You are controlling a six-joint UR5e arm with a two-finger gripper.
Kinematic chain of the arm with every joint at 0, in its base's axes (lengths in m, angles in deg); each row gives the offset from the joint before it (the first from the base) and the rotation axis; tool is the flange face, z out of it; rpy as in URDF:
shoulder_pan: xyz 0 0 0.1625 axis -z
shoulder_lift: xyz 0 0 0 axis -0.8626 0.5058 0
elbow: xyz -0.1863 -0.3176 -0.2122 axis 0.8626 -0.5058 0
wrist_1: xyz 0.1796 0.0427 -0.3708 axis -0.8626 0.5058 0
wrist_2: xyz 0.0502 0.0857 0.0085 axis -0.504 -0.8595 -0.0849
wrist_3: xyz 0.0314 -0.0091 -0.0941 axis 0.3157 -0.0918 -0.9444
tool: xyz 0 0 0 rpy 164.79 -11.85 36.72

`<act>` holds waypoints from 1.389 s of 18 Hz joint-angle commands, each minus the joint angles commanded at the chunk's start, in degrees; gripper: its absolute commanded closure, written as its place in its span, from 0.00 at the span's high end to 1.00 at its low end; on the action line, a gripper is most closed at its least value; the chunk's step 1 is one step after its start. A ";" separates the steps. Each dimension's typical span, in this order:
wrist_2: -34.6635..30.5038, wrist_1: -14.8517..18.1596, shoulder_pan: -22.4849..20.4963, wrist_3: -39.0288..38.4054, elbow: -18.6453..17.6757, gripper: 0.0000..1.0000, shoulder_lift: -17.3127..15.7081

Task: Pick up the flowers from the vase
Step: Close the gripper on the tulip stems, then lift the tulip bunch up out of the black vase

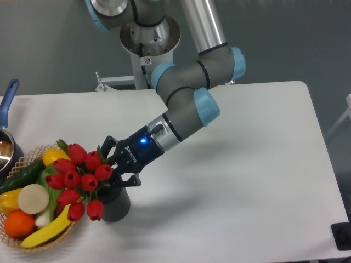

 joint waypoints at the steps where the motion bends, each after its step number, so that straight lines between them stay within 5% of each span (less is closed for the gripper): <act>1: 0.53 0.00 0.00 0.00 0.00 0.07 -0.18; 25: 7.64 0.09 -2.81 -12.74 6.41 0.11 -3.34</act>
